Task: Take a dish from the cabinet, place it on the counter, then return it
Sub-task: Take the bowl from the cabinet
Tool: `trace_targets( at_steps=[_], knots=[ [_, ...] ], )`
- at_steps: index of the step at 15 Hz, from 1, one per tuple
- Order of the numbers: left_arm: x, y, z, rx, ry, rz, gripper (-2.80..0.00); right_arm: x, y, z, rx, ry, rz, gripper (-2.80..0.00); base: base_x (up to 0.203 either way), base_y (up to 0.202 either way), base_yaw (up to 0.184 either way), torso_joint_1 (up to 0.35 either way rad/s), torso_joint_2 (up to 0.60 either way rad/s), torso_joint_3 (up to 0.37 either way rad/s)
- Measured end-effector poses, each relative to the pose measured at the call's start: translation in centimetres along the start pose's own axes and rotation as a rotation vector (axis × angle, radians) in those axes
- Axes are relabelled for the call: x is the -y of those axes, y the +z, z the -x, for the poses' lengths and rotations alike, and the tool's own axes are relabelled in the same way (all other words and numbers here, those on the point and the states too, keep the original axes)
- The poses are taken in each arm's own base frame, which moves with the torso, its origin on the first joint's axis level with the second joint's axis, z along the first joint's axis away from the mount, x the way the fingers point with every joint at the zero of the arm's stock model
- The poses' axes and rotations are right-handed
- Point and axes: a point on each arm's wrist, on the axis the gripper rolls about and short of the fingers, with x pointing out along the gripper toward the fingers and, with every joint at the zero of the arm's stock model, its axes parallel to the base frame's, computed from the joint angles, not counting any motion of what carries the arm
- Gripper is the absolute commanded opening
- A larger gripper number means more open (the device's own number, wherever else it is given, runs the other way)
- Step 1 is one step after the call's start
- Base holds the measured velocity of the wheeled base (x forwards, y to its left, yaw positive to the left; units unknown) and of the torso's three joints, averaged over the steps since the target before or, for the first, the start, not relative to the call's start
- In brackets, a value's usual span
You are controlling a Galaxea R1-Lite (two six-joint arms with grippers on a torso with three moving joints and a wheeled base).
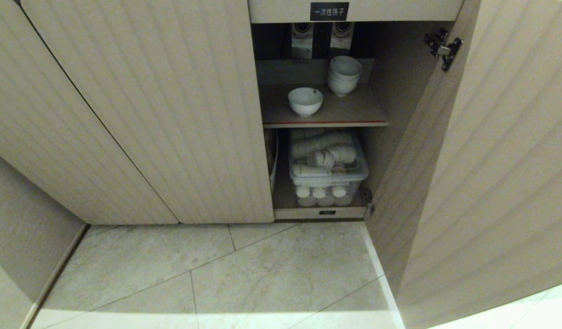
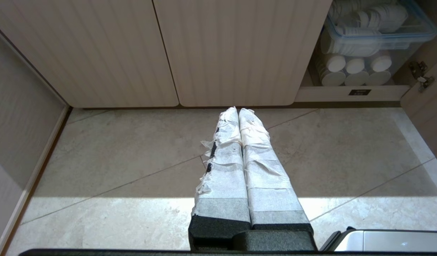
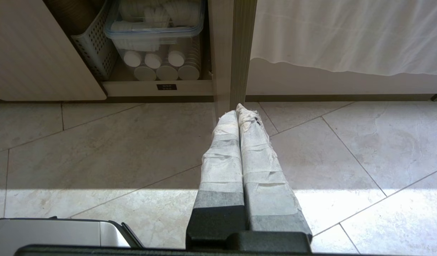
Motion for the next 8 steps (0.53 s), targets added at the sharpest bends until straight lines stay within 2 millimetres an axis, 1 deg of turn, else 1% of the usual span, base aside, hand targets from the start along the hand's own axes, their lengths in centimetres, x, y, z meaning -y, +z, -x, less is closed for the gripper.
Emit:
trace_targets(
  at_steps=[8],
  knots=[
    [0.00, 0.00, 0.00, 0.000, 0.000, 0.000, -2.80, 0.00, 0.01, 0.00, 0.001, 0.000, 0.000, -2.80, 0.000, 0.000, 0.000, 0.000, 0.00, 0.000]
  ],
)
